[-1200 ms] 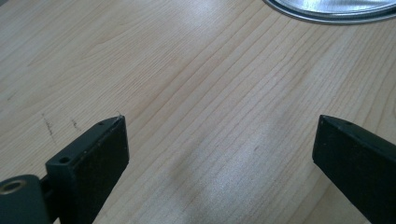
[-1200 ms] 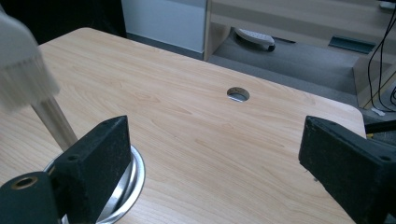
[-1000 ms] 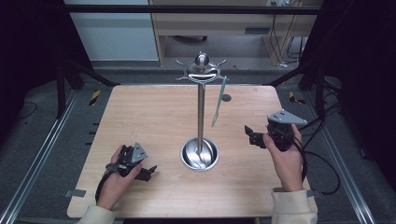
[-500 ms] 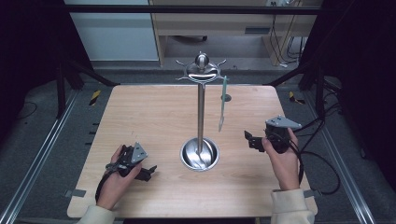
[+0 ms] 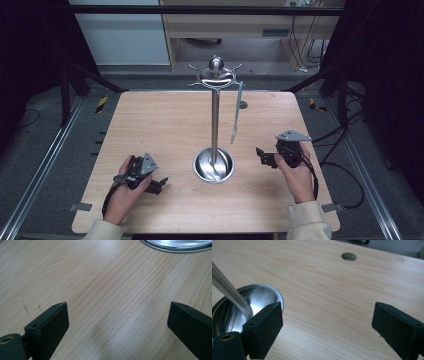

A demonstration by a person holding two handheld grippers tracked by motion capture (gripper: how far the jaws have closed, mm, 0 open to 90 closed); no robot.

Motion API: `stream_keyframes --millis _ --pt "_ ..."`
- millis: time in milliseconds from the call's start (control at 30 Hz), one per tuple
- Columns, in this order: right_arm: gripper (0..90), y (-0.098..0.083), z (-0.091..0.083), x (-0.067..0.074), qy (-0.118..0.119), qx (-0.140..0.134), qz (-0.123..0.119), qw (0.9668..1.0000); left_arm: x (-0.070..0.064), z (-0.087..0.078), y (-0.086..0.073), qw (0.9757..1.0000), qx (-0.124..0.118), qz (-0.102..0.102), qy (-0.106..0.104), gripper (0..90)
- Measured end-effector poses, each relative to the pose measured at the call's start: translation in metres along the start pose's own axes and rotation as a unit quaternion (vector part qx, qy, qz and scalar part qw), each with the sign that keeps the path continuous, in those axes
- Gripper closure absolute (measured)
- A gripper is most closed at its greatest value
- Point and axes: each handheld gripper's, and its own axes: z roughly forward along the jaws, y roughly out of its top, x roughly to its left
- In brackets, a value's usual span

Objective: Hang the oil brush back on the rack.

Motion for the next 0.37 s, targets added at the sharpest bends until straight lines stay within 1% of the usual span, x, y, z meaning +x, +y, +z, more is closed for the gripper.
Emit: stream_keyframes --millis 67,133,200,233,367 --pt "10.3 -0.005 0.006 0.002 0.006 0.01 -0.003 0.9999 0.0 0.0 0.0 1.0 -0.001 0.001 0.001 3.3" --pt "10.3 -0.009 0.012 0.003 0.009 0.02 -0.004 0.9998 -0.001 0.0 0.0 1.0 0.003 0.004 0.004 3.3" --pt "10.3 -0.014 0.017 0.004 0.014 0.025 -0.006 0.9996 -0.002 0.001 0.0 1.0 0.003 0.006 0.004 3.3" --pt "10.4 -0.017 0.019 0.005 0.016 0.029 -0.001 0.9994 -0.002 0.001 0.001 1.0 0.003 0.006 0.004 3.3" --pt "10.5 -0.024 0.024 0.003 0.016 0.041 0.002 0.999 -0.002 0.001 0.0 1.0 0.003 0.006 0.005 3.3"
